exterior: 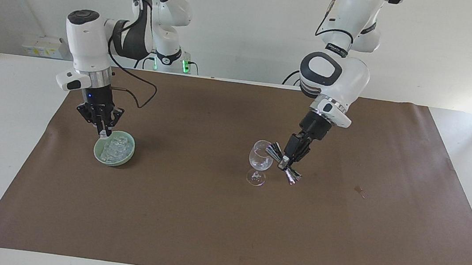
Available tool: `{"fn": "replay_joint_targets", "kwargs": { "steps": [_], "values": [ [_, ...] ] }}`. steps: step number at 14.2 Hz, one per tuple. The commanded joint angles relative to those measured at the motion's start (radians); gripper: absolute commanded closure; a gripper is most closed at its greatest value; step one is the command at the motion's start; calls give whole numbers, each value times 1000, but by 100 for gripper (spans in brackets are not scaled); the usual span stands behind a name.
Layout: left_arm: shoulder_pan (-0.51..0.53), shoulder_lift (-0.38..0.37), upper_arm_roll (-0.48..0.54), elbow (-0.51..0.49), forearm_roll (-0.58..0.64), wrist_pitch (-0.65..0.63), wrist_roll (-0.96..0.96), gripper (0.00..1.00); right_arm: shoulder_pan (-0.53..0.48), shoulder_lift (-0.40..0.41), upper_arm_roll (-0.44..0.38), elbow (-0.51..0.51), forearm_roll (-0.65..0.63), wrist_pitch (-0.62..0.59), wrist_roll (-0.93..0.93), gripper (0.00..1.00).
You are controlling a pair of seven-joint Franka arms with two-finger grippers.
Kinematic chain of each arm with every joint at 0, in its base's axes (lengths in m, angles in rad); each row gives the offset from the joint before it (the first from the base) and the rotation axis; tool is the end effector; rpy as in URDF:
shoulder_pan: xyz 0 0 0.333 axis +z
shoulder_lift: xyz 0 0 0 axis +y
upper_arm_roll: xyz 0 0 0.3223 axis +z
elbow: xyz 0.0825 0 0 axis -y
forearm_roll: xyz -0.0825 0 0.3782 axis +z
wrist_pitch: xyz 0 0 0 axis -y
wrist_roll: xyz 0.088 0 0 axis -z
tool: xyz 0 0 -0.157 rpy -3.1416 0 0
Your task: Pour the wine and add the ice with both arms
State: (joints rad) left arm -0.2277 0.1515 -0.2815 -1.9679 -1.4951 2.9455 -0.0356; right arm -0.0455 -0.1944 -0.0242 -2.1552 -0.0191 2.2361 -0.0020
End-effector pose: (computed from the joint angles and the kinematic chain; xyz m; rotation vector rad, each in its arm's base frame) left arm 0.5918 -0.2599 0.4280 1.9034 0.9638 0.4075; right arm 0.5258 -0.0384 0.4705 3.0893 -0.0899 0.4271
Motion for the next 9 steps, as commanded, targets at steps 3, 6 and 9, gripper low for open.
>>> {"fn": "replay_joint_targets", "kwargs": {
  "steps": [3,6,9],
  "values": [
    [47,-67,1,-77,6,-83,-294,100,-5,-52,30,116,16,-222,37,100],
    [67,-78,1,-104,6,-92,-447,100,-4,-63,32,140,16,-303,56,100],
    [103,-104,1,-143,6,-156,-608,100,-4,-69,56,141,18,-366,56,100]
  ]
}}
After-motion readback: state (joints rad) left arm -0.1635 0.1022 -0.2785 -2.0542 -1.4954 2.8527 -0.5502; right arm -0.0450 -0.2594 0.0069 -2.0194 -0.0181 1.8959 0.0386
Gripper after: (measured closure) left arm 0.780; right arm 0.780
